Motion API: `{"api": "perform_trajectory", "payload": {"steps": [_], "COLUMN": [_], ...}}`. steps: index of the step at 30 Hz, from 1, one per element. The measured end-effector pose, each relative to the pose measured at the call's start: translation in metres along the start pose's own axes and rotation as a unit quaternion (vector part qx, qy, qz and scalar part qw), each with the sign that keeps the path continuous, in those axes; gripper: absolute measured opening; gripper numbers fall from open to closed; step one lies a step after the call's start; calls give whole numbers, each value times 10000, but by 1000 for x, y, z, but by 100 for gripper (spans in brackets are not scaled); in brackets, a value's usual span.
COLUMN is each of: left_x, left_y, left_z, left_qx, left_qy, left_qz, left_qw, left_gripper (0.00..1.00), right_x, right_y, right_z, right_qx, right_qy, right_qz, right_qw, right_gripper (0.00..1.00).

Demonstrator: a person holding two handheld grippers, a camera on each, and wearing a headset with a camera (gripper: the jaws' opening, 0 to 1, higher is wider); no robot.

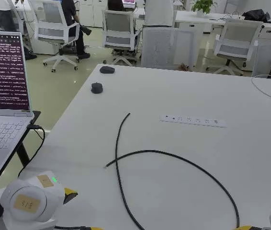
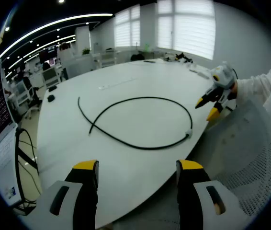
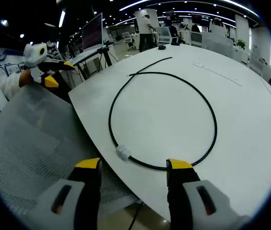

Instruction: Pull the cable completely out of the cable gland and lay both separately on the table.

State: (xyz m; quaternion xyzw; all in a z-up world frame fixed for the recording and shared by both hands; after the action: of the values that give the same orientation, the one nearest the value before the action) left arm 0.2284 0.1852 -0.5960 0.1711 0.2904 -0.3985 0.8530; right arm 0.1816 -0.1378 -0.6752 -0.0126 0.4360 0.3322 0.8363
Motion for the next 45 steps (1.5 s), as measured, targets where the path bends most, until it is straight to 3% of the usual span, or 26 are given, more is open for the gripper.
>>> {"api": "perform_trajectory", "payload": {"steps": [12, 21, 29, 38, 43, 45], "left_x": [0, 1, 1, 1, 1, 1], "left_y": [-1, -1, 1, 0, 0, 0], "left_z": [0, -1, -2, -4, -4, -4], "left_qx": [11, 16, -26, -37, -48, -55], "left_qy": [9, 57, 73, 119, 147, 147], "left_qz": [4, -15, 17, 32, 33, 33], "left_qw": [10000, 10000, 10000, 9999, 9999, 9999], "left_gripper": [66, 66, 66, 65, 65, 65], "right_x": [0, 6, 14, 29, 37, 43], "right_y": [-3, 1, 3, 6, 11, 11], "right_z": [2, 5, 6, 5, 2, 0], "right_qx": [-105, -611, -1234, -1430, -1802, -1837], "right_qy": [-19, 44, 169, 348, 582, 642], "right_qz": [13, 51, 114, 319, 458, 479], "right_qw": [9999, 9981, 9921, 9886, 9808, 9797], "right_gripper": [56, 51, 43, 37, 33, 30]}}
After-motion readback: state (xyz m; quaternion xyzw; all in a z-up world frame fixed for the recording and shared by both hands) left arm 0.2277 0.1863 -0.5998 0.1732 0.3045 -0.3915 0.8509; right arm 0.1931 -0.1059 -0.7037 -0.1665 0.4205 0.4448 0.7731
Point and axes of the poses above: the centre of the closed fingertips' face, and the gripper's own axes: x roughly forward along the fingers, y roughly to its left, z roughly out of its top, the point moved 4 cm from there along -x, roughly backward along the fingers, and after that the axes turned 5 degrees about x, right-handed, at the moved point
